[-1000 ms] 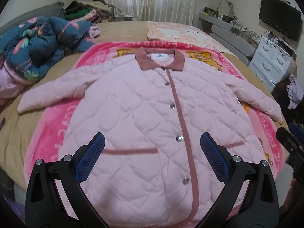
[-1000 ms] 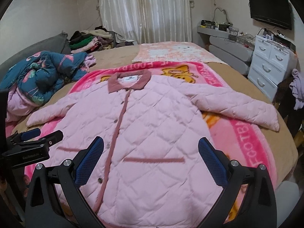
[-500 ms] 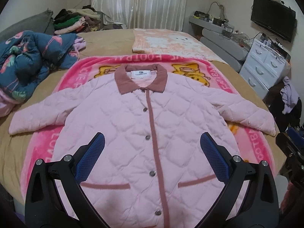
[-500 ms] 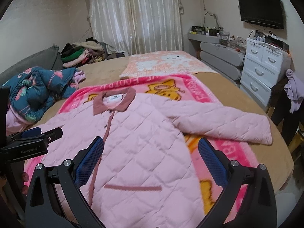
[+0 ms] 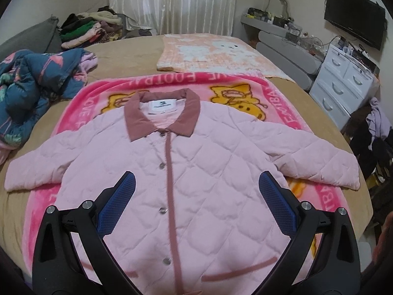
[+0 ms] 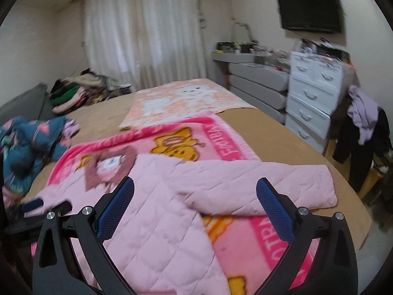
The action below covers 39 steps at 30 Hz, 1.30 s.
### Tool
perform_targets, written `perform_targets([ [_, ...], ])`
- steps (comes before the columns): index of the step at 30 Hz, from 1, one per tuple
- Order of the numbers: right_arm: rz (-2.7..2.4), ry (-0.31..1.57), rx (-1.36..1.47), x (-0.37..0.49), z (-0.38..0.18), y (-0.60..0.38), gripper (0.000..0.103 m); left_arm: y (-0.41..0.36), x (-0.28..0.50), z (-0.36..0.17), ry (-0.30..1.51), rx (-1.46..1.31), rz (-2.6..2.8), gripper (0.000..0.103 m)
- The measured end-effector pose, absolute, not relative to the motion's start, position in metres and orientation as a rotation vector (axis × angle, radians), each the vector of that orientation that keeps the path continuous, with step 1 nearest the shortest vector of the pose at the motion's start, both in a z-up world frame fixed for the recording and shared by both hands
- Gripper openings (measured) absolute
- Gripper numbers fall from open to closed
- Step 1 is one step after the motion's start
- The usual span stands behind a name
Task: Fold large clothes
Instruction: 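Move the right tool to the jacket sleeve cuff and grasp it, then lift the held sleeve with the right tool and fold it across the jacket front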
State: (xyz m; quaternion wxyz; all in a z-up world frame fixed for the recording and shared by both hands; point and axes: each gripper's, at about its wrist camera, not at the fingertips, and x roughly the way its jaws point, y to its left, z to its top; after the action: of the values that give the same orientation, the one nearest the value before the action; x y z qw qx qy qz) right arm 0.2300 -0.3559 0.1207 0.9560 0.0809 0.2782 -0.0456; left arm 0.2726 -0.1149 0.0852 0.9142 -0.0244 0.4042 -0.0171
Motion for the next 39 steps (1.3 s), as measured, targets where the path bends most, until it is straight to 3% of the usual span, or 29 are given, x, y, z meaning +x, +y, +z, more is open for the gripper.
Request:
perform_targets([
  [23, -0.436, 0.673, 0.282, 0.299, 0.011, -0.485, 0.099, -0.195, 0.359, 0.009, 0.919, 0.044, -0.07, 0.094],
  [39, -0.656, 0.72, 0.65, 0.284, -0.057, -0.586, 0.099, -0.222, 0.381, -0.033, 0.984, 0.1, -0.075, 0.094],
])
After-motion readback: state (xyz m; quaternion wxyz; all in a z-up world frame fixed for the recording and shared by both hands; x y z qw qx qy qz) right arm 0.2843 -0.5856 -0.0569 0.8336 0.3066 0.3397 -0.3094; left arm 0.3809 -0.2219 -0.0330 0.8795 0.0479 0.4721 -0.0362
